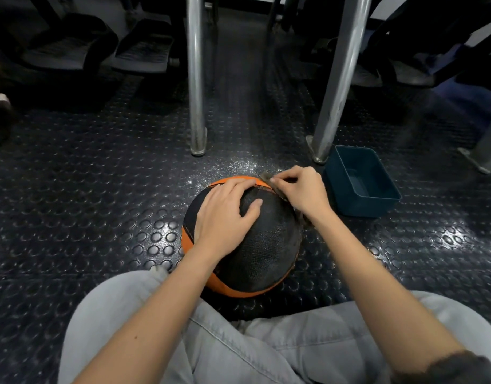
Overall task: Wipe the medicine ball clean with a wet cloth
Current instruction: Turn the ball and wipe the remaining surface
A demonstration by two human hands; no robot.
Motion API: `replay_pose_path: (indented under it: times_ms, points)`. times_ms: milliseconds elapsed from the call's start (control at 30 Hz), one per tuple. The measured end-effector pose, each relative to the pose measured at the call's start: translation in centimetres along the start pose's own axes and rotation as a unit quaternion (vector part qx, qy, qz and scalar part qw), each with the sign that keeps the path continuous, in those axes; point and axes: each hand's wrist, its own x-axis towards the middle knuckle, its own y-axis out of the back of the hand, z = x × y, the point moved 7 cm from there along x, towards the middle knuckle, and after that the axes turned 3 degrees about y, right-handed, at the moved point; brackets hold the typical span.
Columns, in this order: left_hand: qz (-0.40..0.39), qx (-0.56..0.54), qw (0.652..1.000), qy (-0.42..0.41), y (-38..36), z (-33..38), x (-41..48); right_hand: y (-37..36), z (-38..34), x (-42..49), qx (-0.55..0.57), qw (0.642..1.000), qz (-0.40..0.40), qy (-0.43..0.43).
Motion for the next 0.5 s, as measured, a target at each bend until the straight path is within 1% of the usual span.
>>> replay_pose_path:
  times_ms: [100, 167, 200, 333, 367, 500]
  points:
    - [0.001, 0.0, 1.0, -0.002, 0.0, -0.1, -0.2, 0.6, -2.3, -3.2, 0.009, 0.995, 0.035, 0.092]
    - [-0.001, -0.001, 1.0, -0.003, 0.0, 0.0, -0.2, 0.7, -3.0, -4.2, 0.007, 0.99, 0.034, 0.134]
    - [-0.003, -0.004, 1.0, 0.0, -0.1, 0.0, -0.1, 0.6, -2.7, -3.6, 0.009, 0.991, 0.03, 0.128]
    - [-0.01, -0.01, 0.999, 0.029, 0.0, -0.1, 0.1, 0.4, -0.6, 0.1, -0.005, 1.0, -0.005, 0.018]
    - [-0.012, -0.008, 0.999, 0.033, 0.1, -0.1, 0.1, 0.1, -0.7, 0.4, -0.002, 1.0, -0.01, 0.012]
    - [-0.005, -0.01, 0.999, 0.038, 0.4, -0.2, -0.1, -0.5, -3.6, -1.3, 0.018, 0.997, -0.01, 0.081]
